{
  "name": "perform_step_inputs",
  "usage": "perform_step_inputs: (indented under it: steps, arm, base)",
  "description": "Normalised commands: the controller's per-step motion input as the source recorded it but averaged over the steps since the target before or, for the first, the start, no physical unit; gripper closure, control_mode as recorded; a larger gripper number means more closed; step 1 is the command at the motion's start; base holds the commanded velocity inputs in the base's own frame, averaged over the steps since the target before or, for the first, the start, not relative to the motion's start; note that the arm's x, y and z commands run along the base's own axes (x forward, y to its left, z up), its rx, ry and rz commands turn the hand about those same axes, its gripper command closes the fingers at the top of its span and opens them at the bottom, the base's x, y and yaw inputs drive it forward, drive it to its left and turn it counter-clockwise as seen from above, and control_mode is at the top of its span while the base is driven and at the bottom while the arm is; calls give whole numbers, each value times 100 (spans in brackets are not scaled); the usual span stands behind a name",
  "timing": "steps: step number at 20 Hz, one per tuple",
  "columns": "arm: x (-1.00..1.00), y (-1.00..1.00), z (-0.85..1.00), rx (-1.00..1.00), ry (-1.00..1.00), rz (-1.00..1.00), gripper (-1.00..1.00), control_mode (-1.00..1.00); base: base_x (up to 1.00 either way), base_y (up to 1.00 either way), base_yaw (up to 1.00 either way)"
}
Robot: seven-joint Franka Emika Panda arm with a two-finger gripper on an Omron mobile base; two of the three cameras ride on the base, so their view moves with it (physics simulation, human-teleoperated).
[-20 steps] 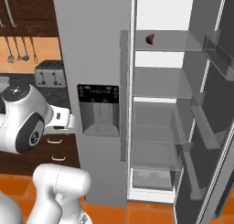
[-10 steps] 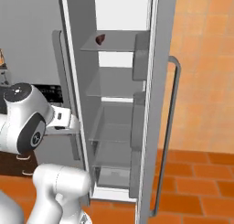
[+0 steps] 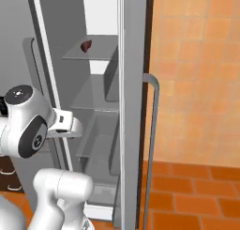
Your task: Place one potato and one fish in each tupperware on the nearby counter, to pack two identical lunches.
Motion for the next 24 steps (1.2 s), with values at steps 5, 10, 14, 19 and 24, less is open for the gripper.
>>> perform_step_inputs:
  steps: [5,10,14,19,24]
  arm:
    - [0,0,0,0,0,0,-100,100]
    - [0,0,0,0,0,0,-100,100]
    - [2,-1,0,1,-5,3,-100,-100]
    - [25,0,43,0,-21,7,-100,-100]
    - [33,4,89,0,-2,0,-100,-100]
  base:
    - [78,-11,4]
    - [86,-7,0]
    - [15,-4,2]
    - [0,0,0]
    - [0,0,0]
